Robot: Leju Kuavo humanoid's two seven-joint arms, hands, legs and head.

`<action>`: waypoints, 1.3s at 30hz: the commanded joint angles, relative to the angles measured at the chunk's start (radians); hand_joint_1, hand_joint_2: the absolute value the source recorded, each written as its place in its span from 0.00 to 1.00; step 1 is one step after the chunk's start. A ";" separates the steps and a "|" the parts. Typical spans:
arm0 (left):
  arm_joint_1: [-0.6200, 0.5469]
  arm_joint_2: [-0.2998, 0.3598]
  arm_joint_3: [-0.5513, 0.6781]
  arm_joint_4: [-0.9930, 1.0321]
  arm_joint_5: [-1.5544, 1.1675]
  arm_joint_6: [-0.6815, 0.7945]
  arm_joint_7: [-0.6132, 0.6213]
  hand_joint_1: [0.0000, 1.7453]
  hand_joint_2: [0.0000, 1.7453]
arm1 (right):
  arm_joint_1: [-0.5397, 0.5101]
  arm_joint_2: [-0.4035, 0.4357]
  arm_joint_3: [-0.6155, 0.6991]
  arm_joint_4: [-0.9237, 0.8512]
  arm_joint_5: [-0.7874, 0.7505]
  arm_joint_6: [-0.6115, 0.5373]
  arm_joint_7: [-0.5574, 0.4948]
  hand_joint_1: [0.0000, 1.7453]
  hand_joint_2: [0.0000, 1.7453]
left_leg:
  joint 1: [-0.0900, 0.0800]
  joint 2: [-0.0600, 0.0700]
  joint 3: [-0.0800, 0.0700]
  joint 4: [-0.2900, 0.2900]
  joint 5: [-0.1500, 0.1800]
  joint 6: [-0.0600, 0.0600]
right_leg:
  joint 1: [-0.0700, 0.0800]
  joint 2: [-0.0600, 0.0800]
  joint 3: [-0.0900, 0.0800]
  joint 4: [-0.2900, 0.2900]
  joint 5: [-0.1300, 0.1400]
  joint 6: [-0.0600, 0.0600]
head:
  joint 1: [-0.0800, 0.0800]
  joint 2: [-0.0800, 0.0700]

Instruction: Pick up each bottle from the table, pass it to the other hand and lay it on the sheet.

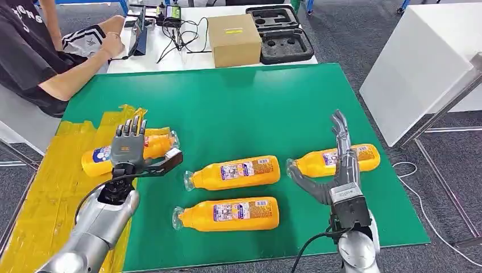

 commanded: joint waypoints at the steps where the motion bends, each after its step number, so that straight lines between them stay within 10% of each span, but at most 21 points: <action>1: -0.004 -0.017 -0.009 -0.054 0.001 -0.005 -0.003 0.00 1.00 | -0.024 0.007 -0.030 0.055 -0.004 -0.008 0.003 0.00 1.00 | 0.001 0.000 0.002 0.000 0.000 -0.001 | 0.001 -0.001 0.002 -0.001 0.000 -0.001 | 0.000 0.000; 11: 0.106 -0.097 -0.010 -0.422 0.148 -0.015 -0.171 0.00 1.00 | -0.007 0.006 -0.068 0.006 0.161 -0.092 0.065 0.00 1.00 | 0.001 -0.001 0.002 0.001 -0.002 -0.001 | 0.001 -0.002 0.003 0.000 -0.001 -0.001 | 0.000 0.000; 13: 0.189 -0.161 0.027 -0.471 0.814 -0.080 -0.534 0.00 1.00 | -0.035 -0.104 -0.056 0.028 0.598 -0.209 0.246 0.00 1.00 | 0.000 0.000 0.003 0.001 -0.002 -0.001 | 0.001 -0.002 0.003 -0.001 -0.002 -0.001 | 0.000 0.000; 39: 0.199 -0.153 -0.053 -0.321 1.018 -0.069 -0.604 0.00 1.00 | -0.153 -0.545 -0.111 0.351 0.760 0.098 0.240 0.00 1.00 | -0.001 -0.005 0.004 -0.001 -0.001 -0.001 | 0.000 -0.005 0.006 -0.003 -0.001 0.000 | 0.000 0.000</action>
